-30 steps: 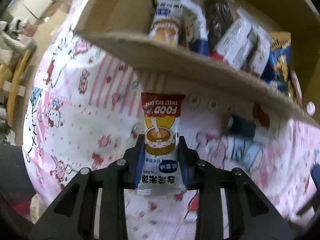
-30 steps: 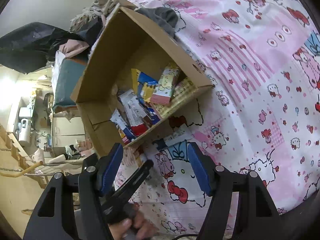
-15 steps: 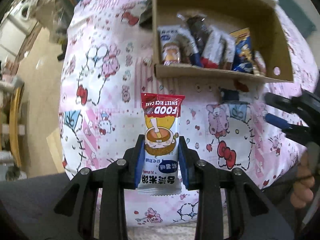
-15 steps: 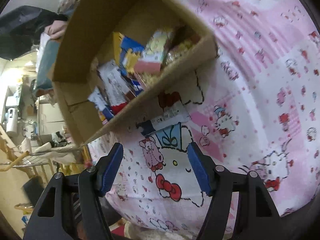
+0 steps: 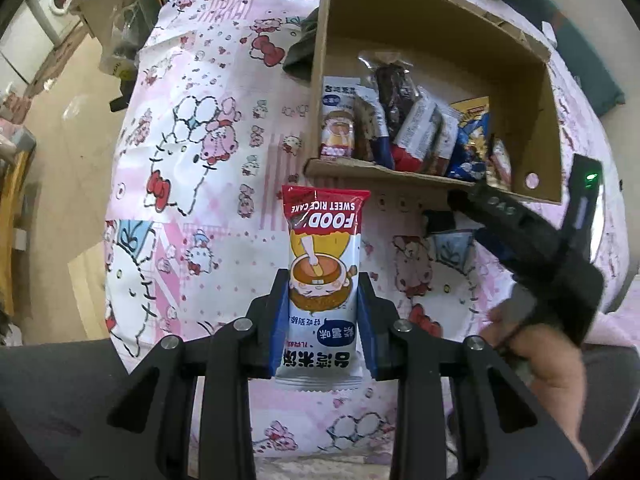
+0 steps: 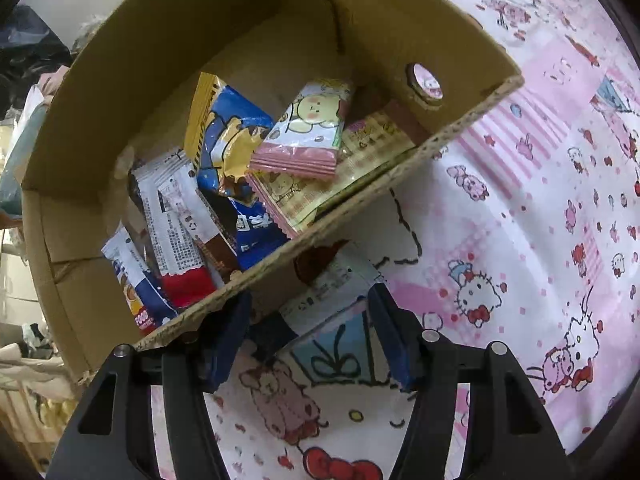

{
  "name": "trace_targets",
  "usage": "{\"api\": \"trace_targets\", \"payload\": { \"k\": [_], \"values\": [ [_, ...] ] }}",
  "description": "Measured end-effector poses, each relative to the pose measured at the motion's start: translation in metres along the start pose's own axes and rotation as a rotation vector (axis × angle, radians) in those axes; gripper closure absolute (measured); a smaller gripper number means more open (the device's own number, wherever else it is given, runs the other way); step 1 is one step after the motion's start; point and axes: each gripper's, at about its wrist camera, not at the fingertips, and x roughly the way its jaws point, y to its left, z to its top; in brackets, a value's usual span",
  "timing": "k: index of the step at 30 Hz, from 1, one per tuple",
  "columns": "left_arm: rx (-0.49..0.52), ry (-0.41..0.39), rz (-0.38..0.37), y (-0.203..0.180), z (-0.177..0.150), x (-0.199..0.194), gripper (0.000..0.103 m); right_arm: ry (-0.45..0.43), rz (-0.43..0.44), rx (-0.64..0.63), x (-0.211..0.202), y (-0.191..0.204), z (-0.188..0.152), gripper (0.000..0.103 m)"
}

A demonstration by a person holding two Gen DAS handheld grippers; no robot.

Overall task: Organize snacks
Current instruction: 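Grasp the last white stick packet with the right tool, then carry the rice cake packet and white stick packet over the box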

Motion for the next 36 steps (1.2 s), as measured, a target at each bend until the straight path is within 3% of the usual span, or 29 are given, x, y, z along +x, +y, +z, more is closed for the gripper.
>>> {"api": "trace_targets", "payload": {
  "k": [5, 12, 13, 14, 15, 18, 22, 26, 31, 36],
  "values": [
    [0.009, -0.006, -0.018, -0.004, 0.0, -0.004, 0.076, -0.022, -0.001, -0.011, -0.006, -0.01, -0.014, 0.04],
    [-0.008, -0.008, -0.003, -0.001, -0.001, -0.002, 0.076, -0.074, -0.077, -0.107, -0.001, -0.007, -0.02, 0.04],
    [-0.01, -0.012, 0.006, 0.0, 0.0, -0.002, 0.076, -0.08, -0.093, -0.138, 0.001, -0.004, -0.022, 0.041],
    [-0.014, -0.014, 0.013, 0.001, 0.001, -0.001, 0.076, -0.086, -0.092, -0.162, 0.002, -0.002, -0.025, 0.053],
    [-0.02, -0.015, 0.02, 0.004, 0.001, -0.001, 0.076, -0.076, -0.067, -0.183, 0.002, 0.0, -0.028, 0.064],
    [-0.044, -0.01, 0.031, 0.011, 0.002, 0.002, 0.076, -0.028, -0.031, -0.256, -0.001, 0.007, -0.035, 0.082],
    [-0.041, -0.013, 0.041, 0.008, 0.003, 0.004, 0.076, 0.051, 0.053, -0.277, -0.006, 0.001, -0.04, 0.1],
    [-0.023, -0.041, 0.066, 0.006, 0.004, 0.002, 0.076, 0.107, 0.141, -0.215, -0.016, -0.02, -0.04, 0.103],
    [-0.064, -0.02, 0.057, 0.016, 0.003, 0.004, 0.076, 0.156, 0.269, -0.091, -0.041, -0.052, -0.04, 0.103],
    [-0.049, -0.029, 0.066, 0.014, 0.001, 0.002, 0.076, 0.127, 0.344, -0.087, -0.071, -0.054, -0.029, 0.103]
  ]
}}
